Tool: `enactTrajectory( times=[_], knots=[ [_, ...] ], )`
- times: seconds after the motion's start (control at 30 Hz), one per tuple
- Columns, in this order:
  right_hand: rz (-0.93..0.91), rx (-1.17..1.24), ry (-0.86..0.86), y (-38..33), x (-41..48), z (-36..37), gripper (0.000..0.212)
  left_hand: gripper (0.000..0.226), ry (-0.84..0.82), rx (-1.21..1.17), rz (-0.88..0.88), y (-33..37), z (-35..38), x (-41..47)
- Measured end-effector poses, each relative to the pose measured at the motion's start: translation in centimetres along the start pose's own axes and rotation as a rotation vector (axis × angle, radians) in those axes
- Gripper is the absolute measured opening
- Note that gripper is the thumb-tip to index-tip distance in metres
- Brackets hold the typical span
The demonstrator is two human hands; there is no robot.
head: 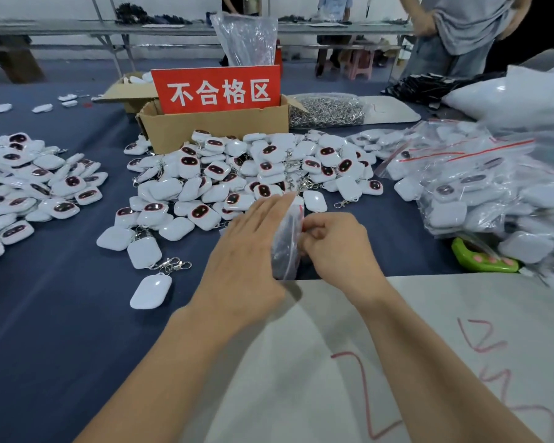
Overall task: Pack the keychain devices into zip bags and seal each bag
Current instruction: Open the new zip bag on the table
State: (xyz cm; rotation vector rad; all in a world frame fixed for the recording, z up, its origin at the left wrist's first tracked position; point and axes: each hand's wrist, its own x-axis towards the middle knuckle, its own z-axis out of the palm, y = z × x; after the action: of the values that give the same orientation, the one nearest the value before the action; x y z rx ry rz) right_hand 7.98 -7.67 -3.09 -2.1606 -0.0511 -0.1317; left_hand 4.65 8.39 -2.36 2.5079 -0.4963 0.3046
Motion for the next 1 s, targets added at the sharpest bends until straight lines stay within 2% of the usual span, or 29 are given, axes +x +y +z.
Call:
enactTrajectory(
  times=[0.07, 0.13, 0.27, 0.3, 0.4, 0.47, 0.53, 0.63, 0.87, 1.0],
  knots=[
    [0.051, 0.102, -0.024, 0.0, 0.1, -0.1, 0.021, 0.115, 0.026, -0.018, -0.012, -0.6, -0.2, -0.1],
    [0.074, 0.098, -0.001, 0.1, 0.2, -0.1, 0.021, 0.108, 0.034, -0.033, 0.014, -0.7, -0.2, -0.3],
    [0.097, -0.177, 0.305, -0.1, -0.6, 0.2, 0.038, 0.089, 0.048, -0.024, -0.025, -0.2, 1.2, 0.0],
    [0.074, -0.170, 0.313, -0.3, -1.0, 0.3, 0.039, 0.089, 0.057, -0.011, -0.049, -0.3, 1.3, 0.2],
    [0.029, 0.148, 0.076, -1.2, -1.7, 0.9, 0.014, 0.100, 0.078, -0.011, -0.036, -0.7, 1.2, 0.3],
    [0.044, 0.333, -0.090, -1.7, -2.0, 0.8, 0.024, 0.105, 0.094, -0.012, -0.020, -0.8, 1.3, 0.2],
    [0.070, 0.457, -0.178, -1.9, -1.8, 0.4, 0.037, 0.106, 0.119, -0.026, -0.017, -0.5, 1.2, 0.1],
    [0.099, 0.598, -0.182, -1.9, -1.5, -0.1, 0.046, 0.103, 0.142, 0.008, 0.029, -0.2, 1.0, 0.2],
    [0.118, 0.842, -0.267, -1.4, -1.2, 0.6, 0.021, 0.104, 0.142, 0.046, 0.048, 0.0, 0.9, 0.2],
    [0.177, 0.890, -0.237, -1.9, -0.9, 0.3, 0.028, 0.110, 0.163, 0.043, 0.079, -0.2, 0.9, 0.2]
  ],
)
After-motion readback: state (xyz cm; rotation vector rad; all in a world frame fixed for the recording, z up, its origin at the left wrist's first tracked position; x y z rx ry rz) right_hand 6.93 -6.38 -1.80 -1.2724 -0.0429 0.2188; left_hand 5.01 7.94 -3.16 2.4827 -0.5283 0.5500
